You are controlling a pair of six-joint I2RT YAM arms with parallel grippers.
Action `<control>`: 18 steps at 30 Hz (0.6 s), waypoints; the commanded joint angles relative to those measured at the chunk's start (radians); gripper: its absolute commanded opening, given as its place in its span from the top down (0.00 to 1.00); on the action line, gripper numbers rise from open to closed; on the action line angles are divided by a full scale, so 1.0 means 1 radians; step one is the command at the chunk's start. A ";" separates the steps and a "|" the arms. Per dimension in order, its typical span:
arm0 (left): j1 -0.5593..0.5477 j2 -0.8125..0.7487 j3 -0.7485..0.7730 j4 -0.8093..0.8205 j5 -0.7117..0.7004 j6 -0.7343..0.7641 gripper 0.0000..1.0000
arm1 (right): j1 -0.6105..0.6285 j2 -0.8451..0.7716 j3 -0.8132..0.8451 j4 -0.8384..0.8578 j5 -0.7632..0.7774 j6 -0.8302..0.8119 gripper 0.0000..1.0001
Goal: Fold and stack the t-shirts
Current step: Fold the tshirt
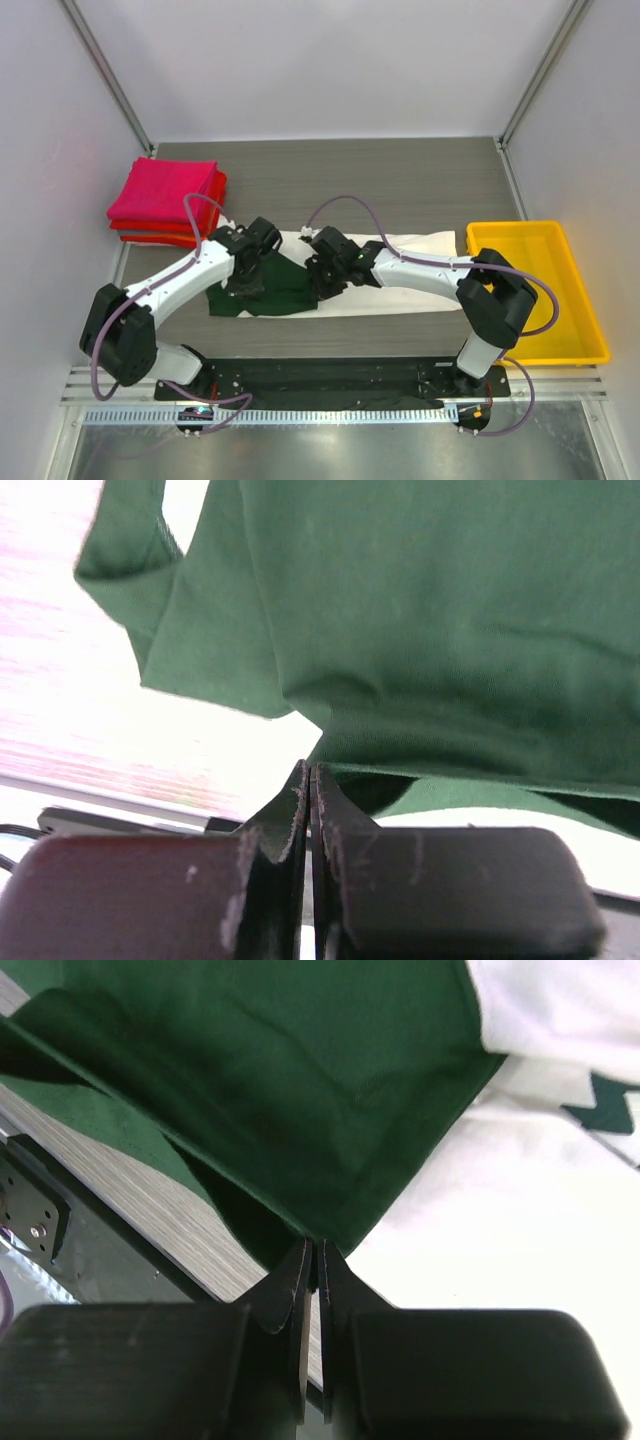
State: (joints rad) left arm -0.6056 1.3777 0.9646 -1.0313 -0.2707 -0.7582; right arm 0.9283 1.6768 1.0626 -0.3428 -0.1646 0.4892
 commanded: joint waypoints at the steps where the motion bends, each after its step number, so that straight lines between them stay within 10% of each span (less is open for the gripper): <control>1: 0.021 0.053 0.082 -0.027 -0.036 0.069 1.00 | -0.022 0.024 0.053 -0.025 -0.024 -0.032 0.89; 14: 0.101 0.265 0.201 0.043 0.005 0.164 1.00 | -0.114 0.089 0.102 -0.033 -0.111 -0.046 0.90; 18: 0.116 0.310 0.230 0.076 0.018 0.175 0.92 | -0.137 0.118 0.119 -0.033 -0.133 -0.051 0.76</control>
State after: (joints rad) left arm -0.5045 1.6657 1.1530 -0.9882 -0.2604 -0.6144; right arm 0.8066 1.7817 1.1397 -0.3695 -0.2649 0.4625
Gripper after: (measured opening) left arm 0.032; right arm 0.192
